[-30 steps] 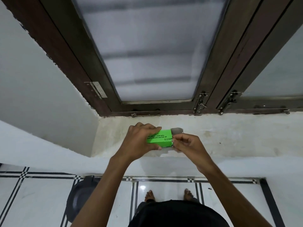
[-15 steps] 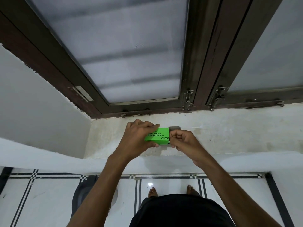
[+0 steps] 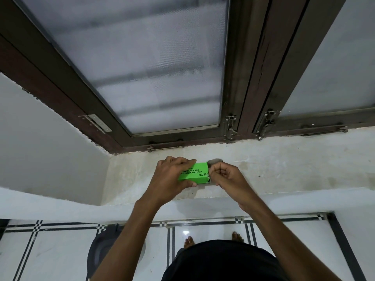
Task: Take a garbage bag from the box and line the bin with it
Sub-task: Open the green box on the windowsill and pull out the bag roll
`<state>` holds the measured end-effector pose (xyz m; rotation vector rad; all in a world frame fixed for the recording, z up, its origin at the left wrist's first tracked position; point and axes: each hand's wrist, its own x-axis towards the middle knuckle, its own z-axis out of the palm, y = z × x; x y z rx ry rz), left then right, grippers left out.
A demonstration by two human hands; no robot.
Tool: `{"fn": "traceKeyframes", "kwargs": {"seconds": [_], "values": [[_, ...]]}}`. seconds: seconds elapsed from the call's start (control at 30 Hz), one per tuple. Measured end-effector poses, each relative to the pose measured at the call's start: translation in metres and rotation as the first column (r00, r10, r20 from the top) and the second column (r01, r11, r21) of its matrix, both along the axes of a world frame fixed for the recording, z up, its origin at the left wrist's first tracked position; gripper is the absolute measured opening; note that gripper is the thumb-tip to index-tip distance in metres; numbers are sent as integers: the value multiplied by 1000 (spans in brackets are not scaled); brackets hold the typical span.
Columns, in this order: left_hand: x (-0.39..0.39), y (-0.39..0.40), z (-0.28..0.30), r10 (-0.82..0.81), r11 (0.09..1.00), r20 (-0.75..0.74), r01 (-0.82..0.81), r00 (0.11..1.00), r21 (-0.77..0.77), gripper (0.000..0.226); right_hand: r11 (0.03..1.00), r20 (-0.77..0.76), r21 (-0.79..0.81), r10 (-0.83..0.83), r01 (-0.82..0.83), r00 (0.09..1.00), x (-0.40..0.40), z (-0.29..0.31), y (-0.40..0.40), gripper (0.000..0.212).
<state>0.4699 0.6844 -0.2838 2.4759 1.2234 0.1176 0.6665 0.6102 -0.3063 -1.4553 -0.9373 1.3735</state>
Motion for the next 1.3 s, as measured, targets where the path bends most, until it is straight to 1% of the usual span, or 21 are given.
{"fn": "traceKeyframes", "kwargs": {"seconds": [0.03,0.1,0.23,0.33,0.4,0.57,0.7,0.83,0.97,1.17,1.3], "values": [[0,1,0,-1,1000,0,1,1000,-2,71,1000,-3,10,-11,11,1000,0,0,-1,14],[-1,2,0,-11,1000,-8,11,1000,-2,72,1000,-4,9,21,-21,1000,2,0,-2,11],[-2,3,1,-38,999,-24,38,999,-4,73,995,28,-13,96,-96,995,10,4,2,18],[1,5,7,-15,999,-4,15,1000,29,72,997,44,37,67,-69,997,9,12,11,20],[4,8,11,-6,998,-28,7,1000,66,73,995,54,83,48,-52,997,7,16,16,25],[4,7,12,-18,998,-64,22,998,62,74,991,-2,92,94,-94,996,5,16,16,32],[1,4,7,-24,999,-50,25,998,22,74,987,-66,91,136,-130,989,4,10,11,33],[5,3,6,-30,999,-68,32,997,28,74,995,-124,61,90,-83,988,4,5,10,29],[14,2,7,-41,997,-83,46,996,58,73,997,-88,61,44,-38,995,4,2,10,31],[19,7,8,-54,995,-88,61,995,76,73,992,-49,97,81,-76,996,10,-3,12,35],[20,8,9,-73,993,-94,81,993,82,75,996,-36,85,21,-18,999,9,-10,11,37]]}}
